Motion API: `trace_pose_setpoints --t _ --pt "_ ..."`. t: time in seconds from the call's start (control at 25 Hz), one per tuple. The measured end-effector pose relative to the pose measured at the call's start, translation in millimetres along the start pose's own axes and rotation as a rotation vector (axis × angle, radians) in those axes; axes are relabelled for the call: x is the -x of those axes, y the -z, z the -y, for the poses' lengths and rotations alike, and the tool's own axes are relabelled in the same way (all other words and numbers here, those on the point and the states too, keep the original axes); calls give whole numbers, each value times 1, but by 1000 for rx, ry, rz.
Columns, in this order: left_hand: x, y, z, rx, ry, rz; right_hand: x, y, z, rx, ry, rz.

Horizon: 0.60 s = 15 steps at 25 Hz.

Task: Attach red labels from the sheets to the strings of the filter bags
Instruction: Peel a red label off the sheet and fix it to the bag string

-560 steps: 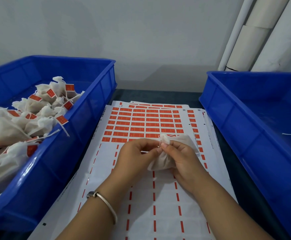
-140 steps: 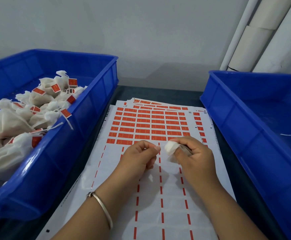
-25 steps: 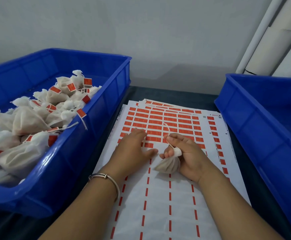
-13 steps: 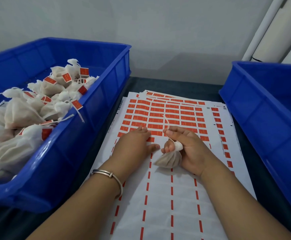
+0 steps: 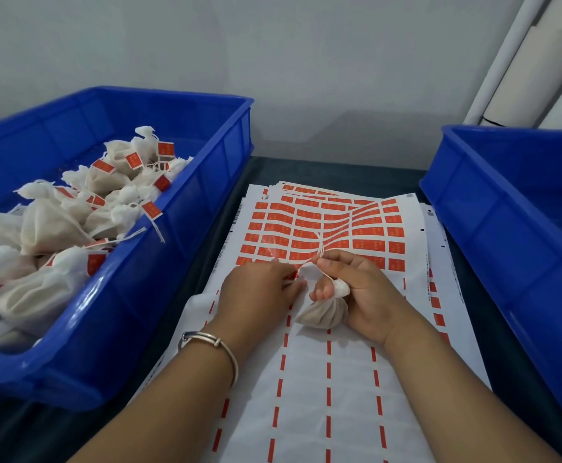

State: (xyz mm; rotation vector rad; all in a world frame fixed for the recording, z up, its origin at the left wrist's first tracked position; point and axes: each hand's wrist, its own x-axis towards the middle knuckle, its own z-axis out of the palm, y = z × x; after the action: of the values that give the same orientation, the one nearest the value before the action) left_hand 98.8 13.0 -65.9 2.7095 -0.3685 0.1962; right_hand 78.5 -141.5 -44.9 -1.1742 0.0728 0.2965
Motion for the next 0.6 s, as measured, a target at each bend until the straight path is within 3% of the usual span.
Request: trace_pose_setpoints --t 0.36,0.6 --pt "-5 -10 8 91 46 -32 -3 3 -1 23 -18 -16" --pt "-11 -15 15 169 177 -102 -2 4 -1 23 -20 9"
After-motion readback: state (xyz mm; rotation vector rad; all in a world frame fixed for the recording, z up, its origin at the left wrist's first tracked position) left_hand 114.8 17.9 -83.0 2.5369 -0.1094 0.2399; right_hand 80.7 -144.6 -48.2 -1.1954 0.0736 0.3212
